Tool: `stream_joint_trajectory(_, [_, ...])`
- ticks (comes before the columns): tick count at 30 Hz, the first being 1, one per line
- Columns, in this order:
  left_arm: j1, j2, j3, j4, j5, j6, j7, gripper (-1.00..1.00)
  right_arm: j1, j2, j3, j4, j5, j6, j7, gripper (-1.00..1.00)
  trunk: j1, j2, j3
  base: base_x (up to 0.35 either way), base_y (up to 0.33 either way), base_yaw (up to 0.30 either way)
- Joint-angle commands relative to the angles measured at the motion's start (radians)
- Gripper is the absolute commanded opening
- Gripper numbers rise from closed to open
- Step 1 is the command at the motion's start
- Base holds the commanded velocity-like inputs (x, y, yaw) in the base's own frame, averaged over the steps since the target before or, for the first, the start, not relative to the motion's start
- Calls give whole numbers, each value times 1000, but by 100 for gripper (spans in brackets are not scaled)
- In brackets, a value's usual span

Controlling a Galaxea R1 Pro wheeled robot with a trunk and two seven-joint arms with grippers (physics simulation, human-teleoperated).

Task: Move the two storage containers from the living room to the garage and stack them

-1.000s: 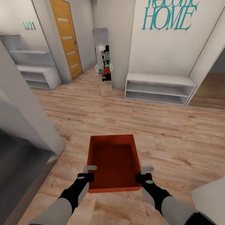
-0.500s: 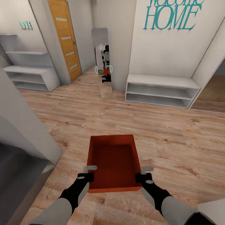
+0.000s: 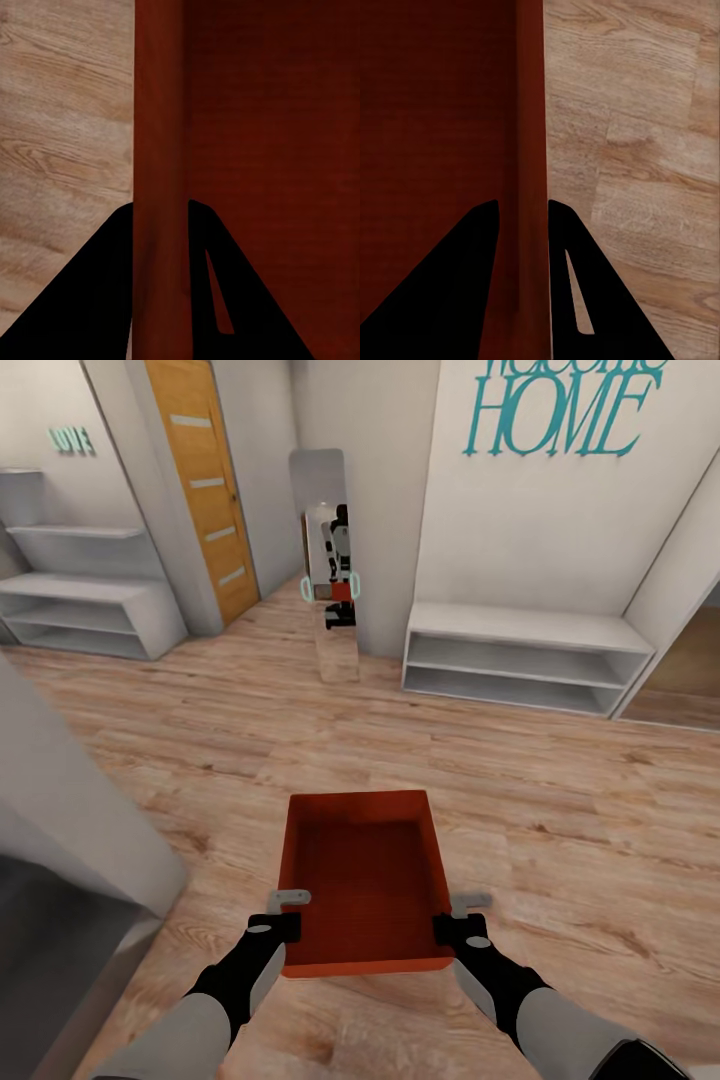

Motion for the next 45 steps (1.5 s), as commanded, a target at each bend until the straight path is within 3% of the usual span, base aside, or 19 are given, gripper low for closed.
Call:
stream_joint_trajectory(1, [0, 21, -20, 10, 28, 5, 9, -100, -2, -18, -3, -5, 4, -13, -8, -100, 1, -1, -1, 323, 0, 0])
stream_joint_trajectory(31, [0, 21, -20, 10, 28, 5, 9, -100, -2, -17, -2, -10, 7, -18, -11, -100, 1, -1, -1, 323, 0, 2])
stream_joint_trajectory(45, [0, 21, -20, 10, 27, 4, 9, -100, -2, -17, -2, -8, 7, -18, -13, -100, 1, -1, -5, 323, 0, 228])
